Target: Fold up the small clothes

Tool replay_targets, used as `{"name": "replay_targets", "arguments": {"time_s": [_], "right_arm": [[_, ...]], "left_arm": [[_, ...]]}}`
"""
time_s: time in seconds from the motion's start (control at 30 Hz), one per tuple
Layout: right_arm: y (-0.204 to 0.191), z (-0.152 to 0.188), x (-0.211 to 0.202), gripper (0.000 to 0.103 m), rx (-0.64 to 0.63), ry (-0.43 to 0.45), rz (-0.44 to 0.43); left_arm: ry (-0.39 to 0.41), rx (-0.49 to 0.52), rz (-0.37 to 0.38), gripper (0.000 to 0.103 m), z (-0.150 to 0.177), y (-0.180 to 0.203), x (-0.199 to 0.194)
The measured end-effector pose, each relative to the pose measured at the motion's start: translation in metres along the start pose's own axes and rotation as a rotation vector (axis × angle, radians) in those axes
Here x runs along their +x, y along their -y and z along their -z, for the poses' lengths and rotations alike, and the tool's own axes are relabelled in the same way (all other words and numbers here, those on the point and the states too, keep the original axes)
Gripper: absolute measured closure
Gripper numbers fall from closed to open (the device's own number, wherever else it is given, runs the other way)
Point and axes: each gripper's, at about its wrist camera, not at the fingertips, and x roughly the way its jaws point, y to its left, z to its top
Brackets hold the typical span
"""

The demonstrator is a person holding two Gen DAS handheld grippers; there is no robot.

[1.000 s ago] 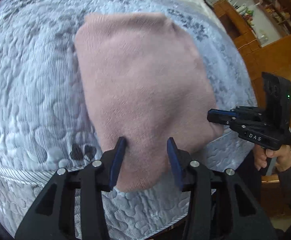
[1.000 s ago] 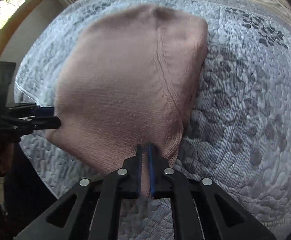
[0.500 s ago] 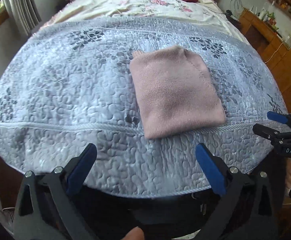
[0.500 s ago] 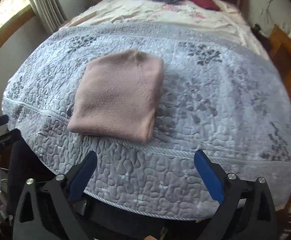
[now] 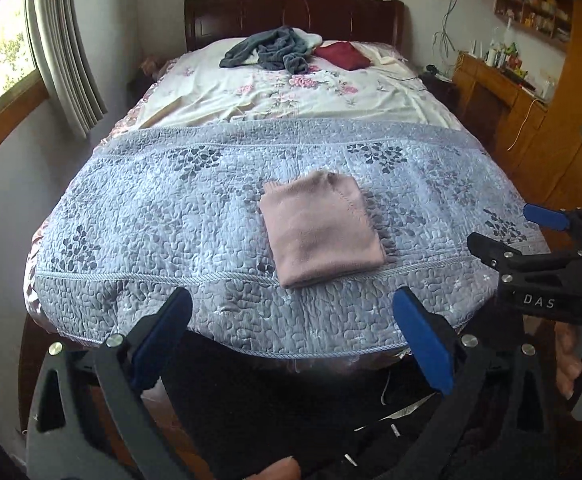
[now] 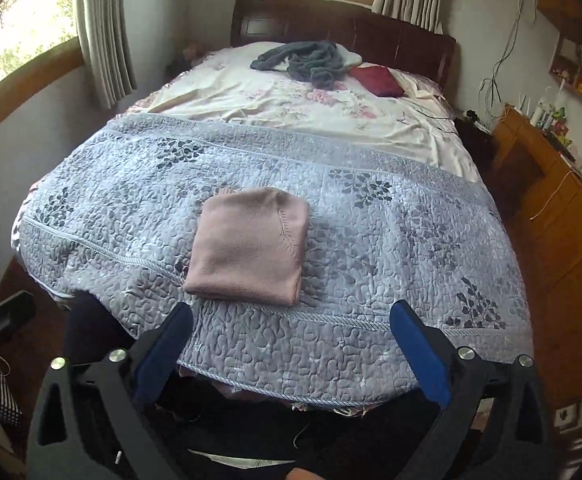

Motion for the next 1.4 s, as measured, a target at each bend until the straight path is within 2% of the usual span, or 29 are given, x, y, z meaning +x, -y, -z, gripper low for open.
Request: {"name": "replay_targets", "arguments": {"time_s": [0.33, 0.73, 1.4], "right_arm": [[-0.006, 0.004, -0.025, 0.004, 0.019, 0.012, 0.019], [-0.007, -0.001, -0.016, 0.004, 0.033, -0.005, 0.003], [-0.001, -0.007, -0.010, 0.004, 0.042, 0.001, -0.013]], "left_arm": [[-0.038, -0.041, 0.038, 0.004, 0.008, 0.003, 0.005], [-0.049, -0.058, 0.032, 0.004, 0.001, -0.006, 0.013], [-0.047, -0.028, 0.031, 0.004, -0.009, 0.001, 0.020]]}}
